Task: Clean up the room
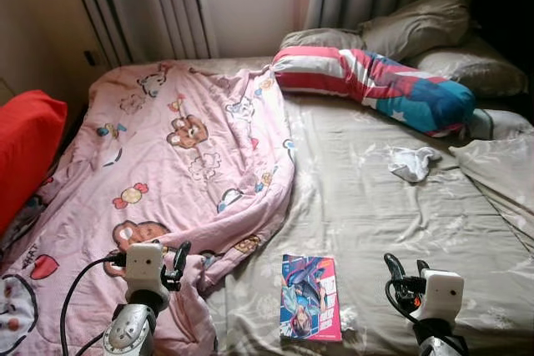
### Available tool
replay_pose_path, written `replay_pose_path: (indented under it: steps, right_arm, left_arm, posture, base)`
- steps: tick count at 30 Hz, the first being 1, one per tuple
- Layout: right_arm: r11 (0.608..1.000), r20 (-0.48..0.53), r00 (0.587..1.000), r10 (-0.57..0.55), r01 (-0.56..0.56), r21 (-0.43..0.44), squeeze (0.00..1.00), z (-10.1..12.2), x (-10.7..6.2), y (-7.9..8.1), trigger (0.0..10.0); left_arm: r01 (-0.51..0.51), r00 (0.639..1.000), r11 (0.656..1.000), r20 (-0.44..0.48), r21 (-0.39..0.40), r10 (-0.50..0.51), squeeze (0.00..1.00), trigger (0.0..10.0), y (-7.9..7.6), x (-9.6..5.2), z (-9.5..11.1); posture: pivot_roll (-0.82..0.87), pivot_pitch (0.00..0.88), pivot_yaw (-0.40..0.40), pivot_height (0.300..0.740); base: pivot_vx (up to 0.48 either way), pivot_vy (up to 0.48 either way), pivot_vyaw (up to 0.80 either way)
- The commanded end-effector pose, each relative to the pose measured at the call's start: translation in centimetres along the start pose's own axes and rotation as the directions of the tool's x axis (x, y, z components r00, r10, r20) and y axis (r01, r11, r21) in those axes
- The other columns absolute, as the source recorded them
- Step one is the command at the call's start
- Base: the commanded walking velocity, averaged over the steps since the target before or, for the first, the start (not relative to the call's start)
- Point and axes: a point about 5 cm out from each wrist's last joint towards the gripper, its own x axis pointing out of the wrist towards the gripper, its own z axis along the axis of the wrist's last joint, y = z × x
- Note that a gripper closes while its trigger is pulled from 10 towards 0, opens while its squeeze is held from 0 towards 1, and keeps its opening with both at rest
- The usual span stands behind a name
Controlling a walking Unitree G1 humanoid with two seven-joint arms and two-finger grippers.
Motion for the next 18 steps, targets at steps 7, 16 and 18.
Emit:
replay_pose_path:
  steps: [7,16,18]
  right_arm:
    - [1.0,0.0,1.0,0.006,-0.006,0.001,0.0,0.08,-0.13,0.06,10.0]
    - [1.0,-0.01,1.0,0.011,-0.011,-0.002,0.0,-0.02,-0.12,0.13,10.0]
    - [1.0,-0.011,1.0,0.011,-0.011,-0.002,0.0,-0.04,-0.13,0.14,10.0]
  left_arm:
    - [-0.007,1.0,1.0,-0.009,-0.022,0.007,0.0,10.0,0.17,-0.2,-0.11]
    - [-0.013,1.0,1.0,0.001,-0.022,0.013,0.0,10.0,0.25,0.0,0.12]
    - [-0.016,1.0,1.0,0.003,-0.018,0.016,0.0,10.0,0.3,0.1,0.26]
  posture:
    - [-0.09,0.061,0.016,0.74]
    - [-0.1,0.062,0.015,0.74]
    - [-0.1,0.062,0.015,0.74]
  base:
    - [0.0,0.0,0.0]
    - [0.0,0.0,0.0]
    - [0.0,0.0,0.0]
